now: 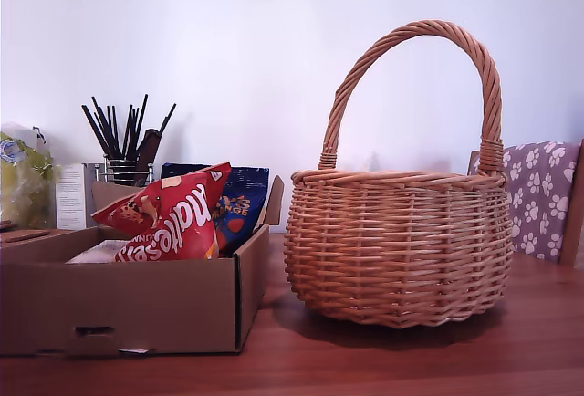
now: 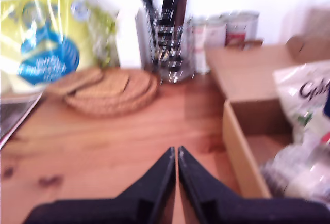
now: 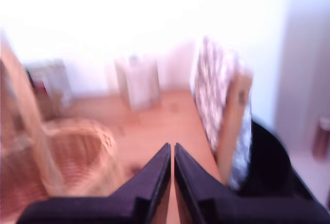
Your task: Move the bags of Easter eggs from the cardboard box on the left into the woven basket on the right side.
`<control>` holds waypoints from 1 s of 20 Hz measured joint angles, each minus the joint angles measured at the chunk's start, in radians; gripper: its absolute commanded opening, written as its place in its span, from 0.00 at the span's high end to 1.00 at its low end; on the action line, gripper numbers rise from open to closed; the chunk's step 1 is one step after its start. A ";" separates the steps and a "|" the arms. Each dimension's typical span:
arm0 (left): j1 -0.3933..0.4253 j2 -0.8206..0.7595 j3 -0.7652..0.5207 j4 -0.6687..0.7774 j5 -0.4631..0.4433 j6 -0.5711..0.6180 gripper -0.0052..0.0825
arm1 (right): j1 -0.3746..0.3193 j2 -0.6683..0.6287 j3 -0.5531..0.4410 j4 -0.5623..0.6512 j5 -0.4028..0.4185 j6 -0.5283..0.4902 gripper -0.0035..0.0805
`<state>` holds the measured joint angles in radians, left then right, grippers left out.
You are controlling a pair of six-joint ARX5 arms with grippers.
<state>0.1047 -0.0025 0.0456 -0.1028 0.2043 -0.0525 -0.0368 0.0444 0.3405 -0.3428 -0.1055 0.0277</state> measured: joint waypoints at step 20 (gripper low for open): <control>-0.265 0.779 0.682 -0.414 0.492 0.451 0.46 | 0.613 0.735 0.777 -0.704 -0.255 -0.104 0.97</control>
<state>-0.1600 0.7761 0.7280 -0.5171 0.6960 0.3985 0.5762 0.7795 1.1172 -1.0466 -0.3603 -0.0765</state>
